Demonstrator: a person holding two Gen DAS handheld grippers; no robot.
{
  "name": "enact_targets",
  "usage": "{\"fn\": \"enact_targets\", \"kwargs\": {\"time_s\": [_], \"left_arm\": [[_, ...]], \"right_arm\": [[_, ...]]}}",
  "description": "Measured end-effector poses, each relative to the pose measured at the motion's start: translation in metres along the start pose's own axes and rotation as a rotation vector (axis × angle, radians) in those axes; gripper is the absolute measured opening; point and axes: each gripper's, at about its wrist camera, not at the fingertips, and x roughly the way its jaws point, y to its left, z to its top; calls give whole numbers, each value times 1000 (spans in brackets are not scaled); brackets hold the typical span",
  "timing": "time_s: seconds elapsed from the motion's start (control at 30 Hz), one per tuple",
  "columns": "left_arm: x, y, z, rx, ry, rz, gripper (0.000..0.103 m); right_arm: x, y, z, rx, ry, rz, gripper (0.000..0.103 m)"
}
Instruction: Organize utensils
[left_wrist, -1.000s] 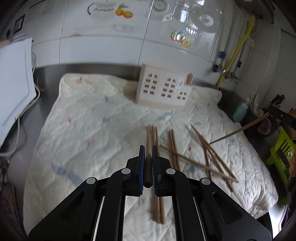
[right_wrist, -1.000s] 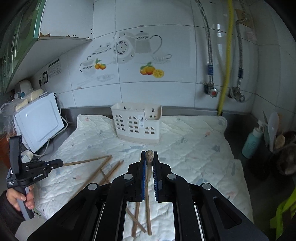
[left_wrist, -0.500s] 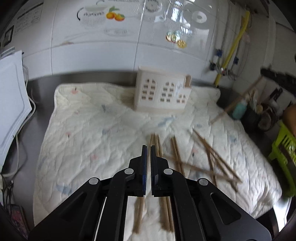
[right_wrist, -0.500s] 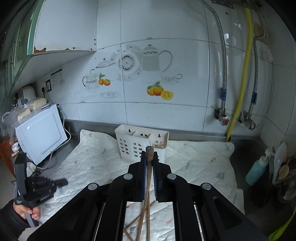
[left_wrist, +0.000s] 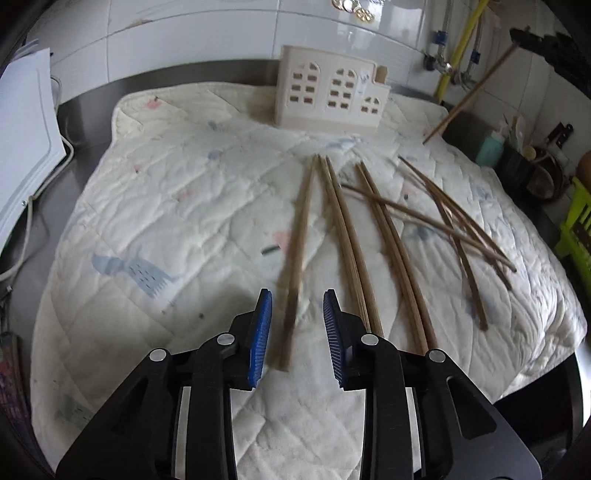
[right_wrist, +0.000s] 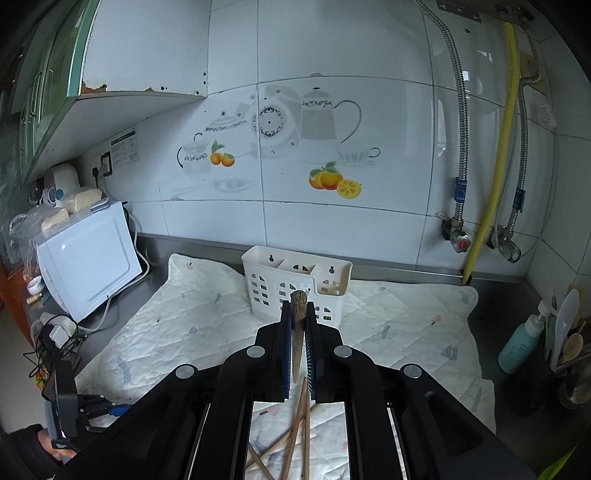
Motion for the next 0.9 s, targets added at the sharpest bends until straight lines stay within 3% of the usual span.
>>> {"fn": "enact_targets", "kwargs": {"time_s": [0.1, 0.27, 0.4, 0.63, 0.9], "left_arm": [[3, -1, -8, 12, 6, 14, 26], [1, -1, -10, 26, -9, 54, 9], [-6, 6, -3, -32, -19, 21, 7], [-43, 2, 38, -21, -157, -15, 6], [-52, 1, 88, 7, -228, -47, 6]], "right_arm": [[0, 1, -1, 1, 0, 0, 7], [0, 4, 0, 0, -6, 2, 7], [-3, 9, 3, -9, -15, 7, 7], [-8, 9, 17, -9, -48, 3, 7], [-3, 9, 42, -19, -74, 2, 7]]}}
